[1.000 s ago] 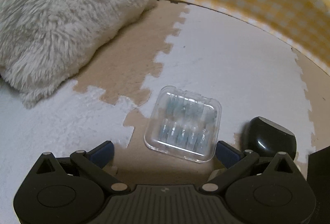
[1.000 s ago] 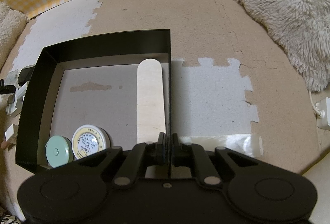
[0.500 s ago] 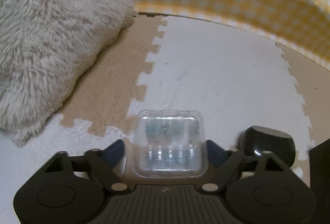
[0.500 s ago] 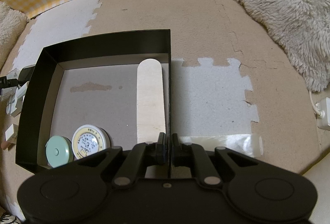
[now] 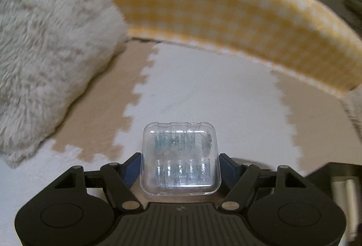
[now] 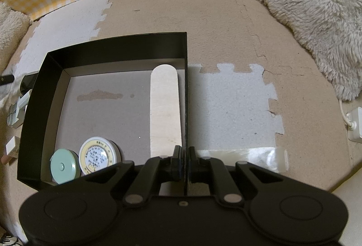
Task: Organize rigid objects
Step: 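Carry the blister pack with the left tool into the black tray and release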
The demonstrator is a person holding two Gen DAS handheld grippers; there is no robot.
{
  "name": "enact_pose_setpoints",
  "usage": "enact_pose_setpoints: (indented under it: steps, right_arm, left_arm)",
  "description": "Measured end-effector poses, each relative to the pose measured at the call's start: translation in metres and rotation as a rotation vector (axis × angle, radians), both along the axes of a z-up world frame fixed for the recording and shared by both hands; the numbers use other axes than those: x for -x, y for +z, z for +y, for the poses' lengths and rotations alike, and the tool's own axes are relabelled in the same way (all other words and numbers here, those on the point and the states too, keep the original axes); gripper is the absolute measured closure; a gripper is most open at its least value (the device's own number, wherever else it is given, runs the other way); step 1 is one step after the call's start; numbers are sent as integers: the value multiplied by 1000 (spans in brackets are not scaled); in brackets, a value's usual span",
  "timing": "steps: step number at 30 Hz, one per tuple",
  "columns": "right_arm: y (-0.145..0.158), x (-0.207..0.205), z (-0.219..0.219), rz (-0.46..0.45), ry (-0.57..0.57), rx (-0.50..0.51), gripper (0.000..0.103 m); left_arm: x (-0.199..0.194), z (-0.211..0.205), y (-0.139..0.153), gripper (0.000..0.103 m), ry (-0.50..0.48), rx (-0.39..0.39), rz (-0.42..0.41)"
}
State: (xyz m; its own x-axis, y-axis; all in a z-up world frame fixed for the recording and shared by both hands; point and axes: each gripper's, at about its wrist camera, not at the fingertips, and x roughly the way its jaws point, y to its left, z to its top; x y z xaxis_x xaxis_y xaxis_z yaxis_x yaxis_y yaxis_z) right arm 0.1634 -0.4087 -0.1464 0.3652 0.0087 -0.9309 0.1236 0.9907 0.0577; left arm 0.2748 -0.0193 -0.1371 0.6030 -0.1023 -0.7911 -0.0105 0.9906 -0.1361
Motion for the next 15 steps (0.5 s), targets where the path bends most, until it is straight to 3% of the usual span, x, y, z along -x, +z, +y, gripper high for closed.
enact_pose_setpoints:
  steps: [15]
  right_arm:
    - [0, 1, 2, 3, 7, 12, 96]
  left_arm:
    - [52, -107, 54, 30, -277, 201, -16]
